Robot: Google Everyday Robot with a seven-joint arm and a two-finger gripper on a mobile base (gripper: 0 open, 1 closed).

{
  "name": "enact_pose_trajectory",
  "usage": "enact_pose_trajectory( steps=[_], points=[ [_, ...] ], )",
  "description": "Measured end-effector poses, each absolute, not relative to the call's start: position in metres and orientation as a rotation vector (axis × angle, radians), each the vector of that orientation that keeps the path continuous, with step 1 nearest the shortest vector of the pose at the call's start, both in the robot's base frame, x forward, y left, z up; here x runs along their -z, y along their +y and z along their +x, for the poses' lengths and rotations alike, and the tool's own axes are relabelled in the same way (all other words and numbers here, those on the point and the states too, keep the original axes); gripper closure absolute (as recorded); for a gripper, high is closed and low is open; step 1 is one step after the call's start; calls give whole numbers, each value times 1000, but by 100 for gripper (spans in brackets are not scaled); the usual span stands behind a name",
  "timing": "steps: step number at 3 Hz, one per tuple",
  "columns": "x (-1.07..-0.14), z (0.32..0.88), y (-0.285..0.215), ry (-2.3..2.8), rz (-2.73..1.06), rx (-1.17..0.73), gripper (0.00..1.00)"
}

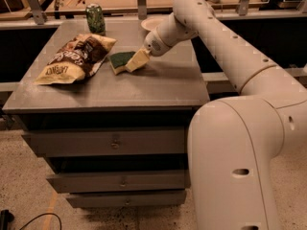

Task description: Move sponge near brown chip bag

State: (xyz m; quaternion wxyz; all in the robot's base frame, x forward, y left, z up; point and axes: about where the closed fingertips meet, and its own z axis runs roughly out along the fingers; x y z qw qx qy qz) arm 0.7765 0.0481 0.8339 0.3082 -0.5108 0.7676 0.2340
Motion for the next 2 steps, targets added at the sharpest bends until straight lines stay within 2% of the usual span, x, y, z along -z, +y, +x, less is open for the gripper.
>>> enact_pose_trajectory(
  steps=[1, 2],
  points=[
    [-834, 776, 48, 2029, -1351, -619, 13],
    [-834, 776, 48, 2029, -1351, -618, 0]
  ],
)
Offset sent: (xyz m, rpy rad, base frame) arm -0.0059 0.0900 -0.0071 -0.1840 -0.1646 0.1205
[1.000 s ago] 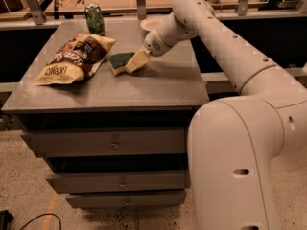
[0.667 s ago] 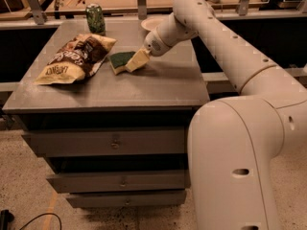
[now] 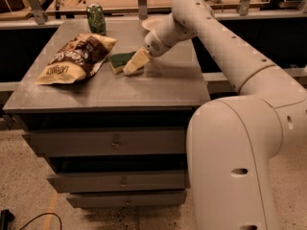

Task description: Move sponge near brown chip bag

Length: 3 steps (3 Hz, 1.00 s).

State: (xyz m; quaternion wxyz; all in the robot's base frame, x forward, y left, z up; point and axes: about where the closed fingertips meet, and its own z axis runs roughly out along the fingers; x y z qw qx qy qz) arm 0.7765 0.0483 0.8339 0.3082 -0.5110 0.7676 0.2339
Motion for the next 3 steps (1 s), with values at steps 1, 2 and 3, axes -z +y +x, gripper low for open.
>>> enact_pose_trajectory(
  steps=[1, 2, 3],
  points=[
    [-831, 775, 85, 1981, -1442, -539, 0],
    [-835, 776, 97, 1953, -1476, -456, 0],
    [-870, 776, 83, 1881, -1479, -333, 0]
  ],
)
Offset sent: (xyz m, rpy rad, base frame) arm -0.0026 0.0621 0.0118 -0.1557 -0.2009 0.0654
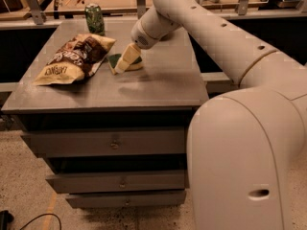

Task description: Move sponge near brown chip bag

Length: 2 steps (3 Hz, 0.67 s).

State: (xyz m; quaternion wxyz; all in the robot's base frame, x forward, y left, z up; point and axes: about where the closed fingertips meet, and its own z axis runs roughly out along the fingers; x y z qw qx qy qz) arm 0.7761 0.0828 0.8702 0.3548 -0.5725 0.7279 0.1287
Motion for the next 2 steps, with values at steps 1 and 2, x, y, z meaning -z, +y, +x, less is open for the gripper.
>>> enact_pose_trajectory(
  steps=[1, 2],
  points=[
    [-915, 773, 61, 1819, -1458, -203, 0],
    [-953, 772, 30, 1834, -1337, -97, 0]
  ],
)
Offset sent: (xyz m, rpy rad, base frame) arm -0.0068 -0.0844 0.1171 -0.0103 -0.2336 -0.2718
